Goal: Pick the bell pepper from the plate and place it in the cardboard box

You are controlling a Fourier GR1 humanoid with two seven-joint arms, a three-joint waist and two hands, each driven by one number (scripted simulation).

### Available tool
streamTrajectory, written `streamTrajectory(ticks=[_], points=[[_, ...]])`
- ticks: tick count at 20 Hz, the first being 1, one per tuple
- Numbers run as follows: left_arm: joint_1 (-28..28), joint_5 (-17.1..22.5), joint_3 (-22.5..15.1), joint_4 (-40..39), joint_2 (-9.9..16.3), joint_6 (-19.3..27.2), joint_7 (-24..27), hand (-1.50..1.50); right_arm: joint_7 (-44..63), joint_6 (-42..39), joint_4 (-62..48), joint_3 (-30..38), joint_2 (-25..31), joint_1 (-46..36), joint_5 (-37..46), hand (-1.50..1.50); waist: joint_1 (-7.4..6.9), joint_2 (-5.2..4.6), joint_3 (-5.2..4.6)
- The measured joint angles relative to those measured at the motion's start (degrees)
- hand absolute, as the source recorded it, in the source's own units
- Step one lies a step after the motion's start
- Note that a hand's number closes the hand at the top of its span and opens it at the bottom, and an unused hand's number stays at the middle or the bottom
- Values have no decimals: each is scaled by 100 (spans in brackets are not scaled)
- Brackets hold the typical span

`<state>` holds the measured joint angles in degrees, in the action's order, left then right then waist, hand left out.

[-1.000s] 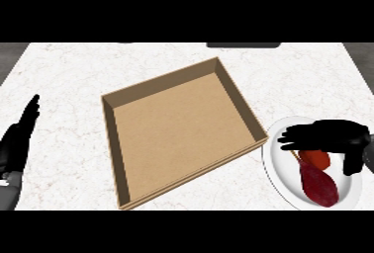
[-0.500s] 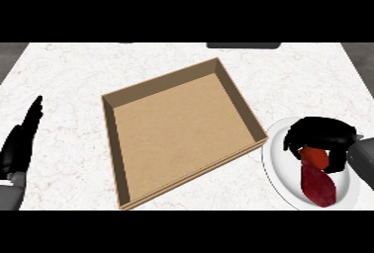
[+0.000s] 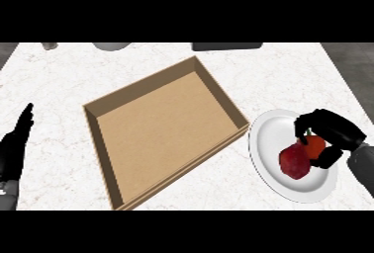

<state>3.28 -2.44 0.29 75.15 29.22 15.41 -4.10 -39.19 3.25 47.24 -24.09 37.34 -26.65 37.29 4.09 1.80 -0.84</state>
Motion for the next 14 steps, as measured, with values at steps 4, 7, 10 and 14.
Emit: streamTrajectory(ticks=[4,7,10,14], points=[[-173,15,115,-45,46,71,-32,0,1462,492,5,563,-118,308,-225,150,269,98,4],[-265,21,179,-59,85,91,-12,0,2367,908,392,781,-255,450,-239,150,339,126,7],[-372,48,209,-45,107,55,31,0,3070,1316,1064,887,-364,458,-146,150,328,143,10],[-380,79,225,10,142,-16,63,0,3996,1520,2189,735,-602,360,153,150,246,127,15]])
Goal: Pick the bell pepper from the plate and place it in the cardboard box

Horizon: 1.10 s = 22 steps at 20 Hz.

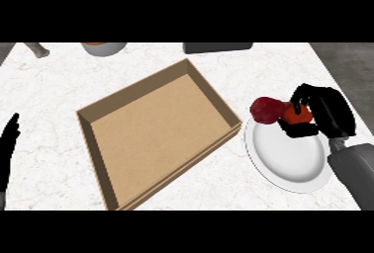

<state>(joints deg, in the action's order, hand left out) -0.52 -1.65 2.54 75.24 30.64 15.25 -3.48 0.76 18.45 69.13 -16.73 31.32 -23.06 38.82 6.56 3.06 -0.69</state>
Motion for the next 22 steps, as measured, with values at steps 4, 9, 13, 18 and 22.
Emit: streamTrajectory(ticks=[4,9,13,18,22], points=[[-35,-24,-41,38,-50,-8,76,0,1071,-198,1266,-373,-284,79,372,150,-93,-46,11],[155,-43,-115,136,-66,-91,-15,0,2767,-901,2688,-776,-895,-249,734,150,-309,-138,33],[286,-118,-185,166,-145,-97,-19,0,4149,-1491,3328,-948,-1559,-835,1080,150,-495,-211,46],[389,-191,-211,172,-199,-186,40,0,5134,-1769,2878,-857,-2509,-1822,1302,150,-663,-276,57],[651,-206,-164,-9,-230,-311,10,0,5274,-1522,2029,-655,-2891,-2467,1132,150,-727,-310,60]])
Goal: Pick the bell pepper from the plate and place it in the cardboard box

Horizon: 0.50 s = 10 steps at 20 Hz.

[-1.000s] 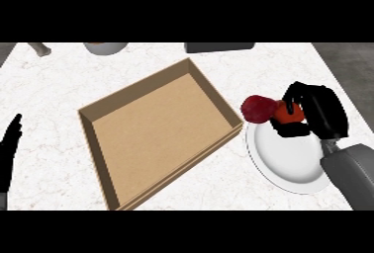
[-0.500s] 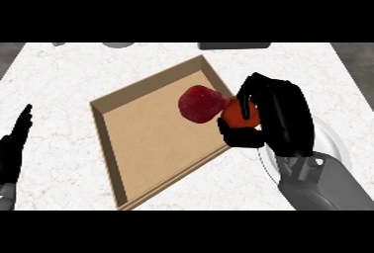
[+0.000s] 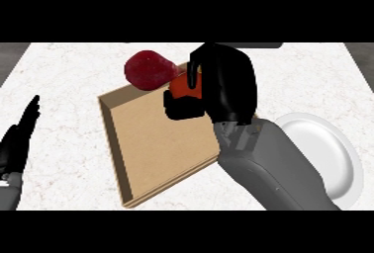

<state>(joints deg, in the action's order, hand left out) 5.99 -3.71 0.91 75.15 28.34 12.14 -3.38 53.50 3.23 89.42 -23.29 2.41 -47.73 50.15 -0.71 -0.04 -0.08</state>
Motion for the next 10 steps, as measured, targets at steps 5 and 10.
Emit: streamTrajectory(ticks=[5,10], points=[[-30,-86,-9,120,-70,-44,-25,0,-326,731,-1472,183,-168,-602,-279,150,-68,-21,4],[107,-156,-7,-8,-174,-68,-3,0,-676,1396,-3066,252,-219,-1285,-654,150,-134,-46,4]])
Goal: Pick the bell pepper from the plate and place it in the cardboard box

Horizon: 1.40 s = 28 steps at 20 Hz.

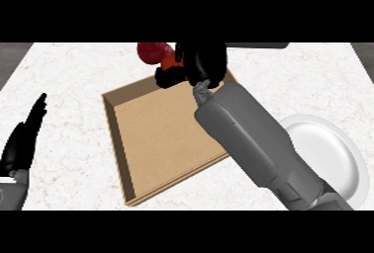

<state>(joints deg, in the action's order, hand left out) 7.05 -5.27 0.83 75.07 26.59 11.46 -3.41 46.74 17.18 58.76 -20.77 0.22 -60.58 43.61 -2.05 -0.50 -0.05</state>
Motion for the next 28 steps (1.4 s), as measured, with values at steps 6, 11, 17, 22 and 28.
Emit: streamTrajectory(ticks=[6,11,17,22,28], points=[[179,-77,-13,-2,-30,-60,-80,0,-132,821,-1356,4,-17,-346,-651,-150,-99,-31,1],[190,-110,12,24,-24,-140,-98,0,-584,1276,-2074,-95,-21,-484,-1476,-150,-156,-40,3],[201,-129,83,-91,-77,-173,3,0,-1412,2074,-2440,-185,-22,-602,-1939,-150,-133,-36,2],[282,-177,142,-227,-121,-142,15,0,-1952,2874,-2322,-16,-22,-609,-2201,-150,-40,-18,4],[18,-202,234,-60,-136,-115,-32,0,-2463,3086,-1550,466,211,-257,-2498,-150,130,44,7]])
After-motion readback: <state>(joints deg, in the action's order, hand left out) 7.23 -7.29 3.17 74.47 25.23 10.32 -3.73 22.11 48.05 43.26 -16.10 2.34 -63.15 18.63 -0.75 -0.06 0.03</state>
